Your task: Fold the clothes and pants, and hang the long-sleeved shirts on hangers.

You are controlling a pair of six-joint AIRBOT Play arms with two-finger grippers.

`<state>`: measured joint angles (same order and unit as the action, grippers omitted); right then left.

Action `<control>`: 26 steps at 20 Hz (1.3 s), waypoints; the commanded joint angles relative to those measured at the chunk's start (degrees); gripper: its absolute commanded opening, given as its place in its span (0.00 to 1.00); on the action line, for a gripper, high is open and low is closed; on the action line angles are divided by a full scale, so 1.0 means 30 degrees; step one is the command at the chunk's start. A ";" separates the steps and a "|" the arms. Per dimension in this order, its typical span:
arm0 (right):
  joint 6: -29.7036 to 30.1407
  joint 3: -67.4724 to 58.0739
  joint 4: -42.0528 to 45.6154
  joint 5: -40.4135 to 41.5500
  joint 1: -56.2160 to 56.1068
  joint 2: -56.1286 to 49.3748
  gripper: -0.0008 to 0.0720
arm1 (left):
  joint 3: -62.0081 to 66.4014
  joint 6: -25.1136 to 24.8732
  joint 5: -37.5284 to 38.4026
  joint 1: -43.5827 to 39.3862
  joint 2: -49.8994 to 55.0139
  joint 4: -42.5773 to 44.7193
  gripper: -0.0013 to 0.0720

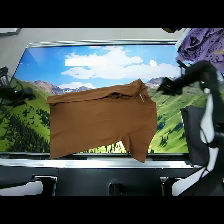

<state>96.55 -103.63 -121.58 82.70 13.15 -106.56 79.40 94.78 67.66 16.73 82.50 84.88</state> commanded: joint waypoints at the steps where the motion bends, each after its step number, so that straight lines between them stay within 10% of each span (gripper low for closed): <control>1: 0.2361 0.5683 -0.1341 0.1209 0.3053 0.2929 0.58 | -0.3424 -0.0605 0.0925 0.0787 -0.3388 0.0015 0.84; 8: 0.4823 1.4724 -0.1661 -0.0845 0.3767 0.4947 0.58 | -0.6186 -0.0605 0.0801 0.0780 -0.5348 0.0044 0.84; 17: 0.5887 1.6640 -0.2346 -0.3519 0.1049 0.4947 0.57 | -0.6098 0.0044 0.1770 0.0787 -0.5362 0.0000 0.84; 20: 0.5872 1.6633 -0.2397 -0.3519 0.0794 0.4969 0.04 | -0.6535 0.1333 0.3330 0.1661 -0.5479 0.0131 0.84; 26: 0.5880 1.6633 -0.2339 -0.3519 0.0787 0.5836 0.05 | -1.3602 -0.3308 0.2805 0.6914 -0.7497 -0.6484 0.84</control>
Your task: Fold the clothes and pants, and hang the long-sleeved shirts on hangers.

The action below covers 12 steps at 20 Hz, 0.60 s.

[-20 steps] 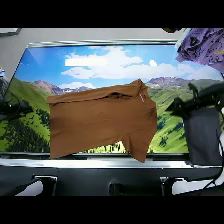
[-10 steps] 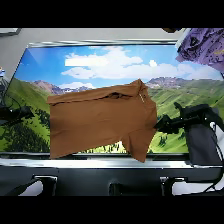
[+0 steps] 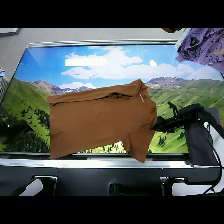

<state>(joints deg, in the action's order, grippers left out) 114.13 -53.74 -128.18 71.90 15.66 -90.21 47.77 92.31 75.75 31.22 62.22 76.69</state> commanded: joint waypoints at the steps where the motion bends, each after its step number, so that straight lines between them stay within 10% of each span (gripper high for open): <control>1: 0.0022 0.0000 -0.0138 0.0080 -0.0058 0.0488 0.05 | -0.4299 -0.2769 0.0117 0.2521 -0.0809 -0.4291 0.84; 12: 0.0029 0.0000 -0.0138 0.0022 -0.0058 0.0590 0.05 | -0.8553 -0.2951 -0.0109 0.2776 -0.0736 -0.4728 0.84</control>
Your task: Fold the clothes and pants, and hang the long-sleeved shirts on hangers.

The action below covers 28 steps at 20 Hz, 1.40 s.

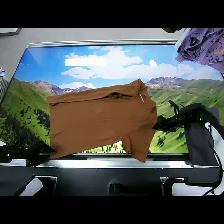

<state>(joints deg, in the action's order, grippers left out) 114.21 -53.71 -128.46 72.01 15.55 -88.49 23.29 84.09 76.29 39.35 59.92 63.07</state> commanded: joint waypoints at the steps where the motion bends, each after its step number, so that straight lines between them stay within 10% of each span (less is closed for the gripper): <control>1: 0.0000 -0.0007 -0.0044 -0.0044 -0.0022 0.0015 0.05 | -0.0393 -0.0219 -0.0284 0.0066 0.0022 -0.0197 0.84; 8: -0.0007 -0.0007 -0.0058 0.0044 -0.0022 0.0015 0.05 | -0.0386 -0.0357 -0.0874 0.0066 0.0015 -0.0240 0.82; 10: -0.0015 -0.0007 -0.0109 0.0066 -0.0022 0.0015 0.05 | -0.0386 -0.0437 -0.0874 0.0058 -0.0022 -0.0321 0.48; 14: -0.0007 -0.0007 -0.0138 0.0051 -0.0022 0.0015 0.05 | -0.0393 -0.0641 -0.0867 -0.0066 -0.0022 -0.0750 0.44; 17: -0.0007 -0.0007 -0.0168 0.0073 -0.0022 0.0036 0.05 | -0.0393 -0.1158 -0.0707 -0.0627 -0.0022 -0.1224 0.12; 28: -0.0044 -0.3483 -0.2739 -0.0831 -0.2703 0.1559 0.04 | 0.4845 -0.1370 -0.0437 -0.2586 -0.0058 -0.3934 0.04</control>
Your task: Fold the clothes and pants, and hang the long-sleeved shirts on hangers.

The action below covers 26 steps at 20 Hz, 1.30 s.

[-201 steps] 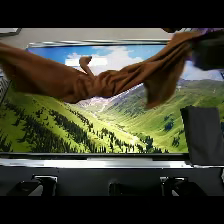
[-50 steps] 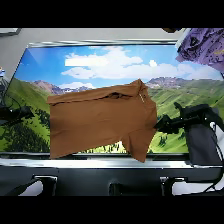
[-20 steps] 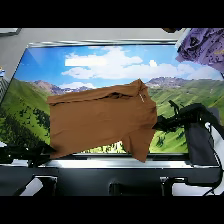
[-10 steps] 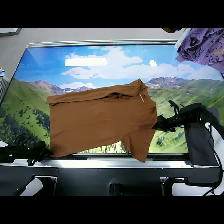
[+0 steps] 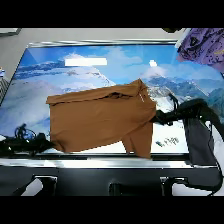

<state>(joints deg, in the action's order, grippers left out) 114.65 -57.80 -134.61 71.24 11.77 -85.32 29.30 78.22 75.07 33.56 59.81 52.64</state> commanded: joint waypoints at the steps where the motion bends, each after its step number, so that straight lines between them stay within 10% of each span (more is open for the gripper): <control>1: -0.0925 -0.4029 -0.0175 -0.0787 -0.2106 0.0568 0.04 | 0.5202 0.1253 -0.0044 -0.0998 -0.0022 -0.0015 0.04; 11: -0.5646 -2.0582 0.4386 -0.0124 -0.3118 0.5413 0.04 | 2.7540 0.5566 0.0342 -0.2135 -0.1588 0.8123 0.04; 19: -0.8262 -2.0582 0.7672 0.0437 -0.3111 1.2874 0.04 | 2.7911 0.7162 0.2426 -0.2127 -0.6637 1.2444 0.04; 26: -1.2335 -1.9693 0.7949 0.3708 -0.3118 0.8998 0.04 | 2.3919 0.4765 0.3060 -0.2157 -0.4619 0.9646 0.04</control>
<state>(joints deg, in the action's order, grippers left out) 82.83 -118.15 -111.46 76.55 2.44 -52.86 106.78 96.25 83.46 27.16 43.38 85.73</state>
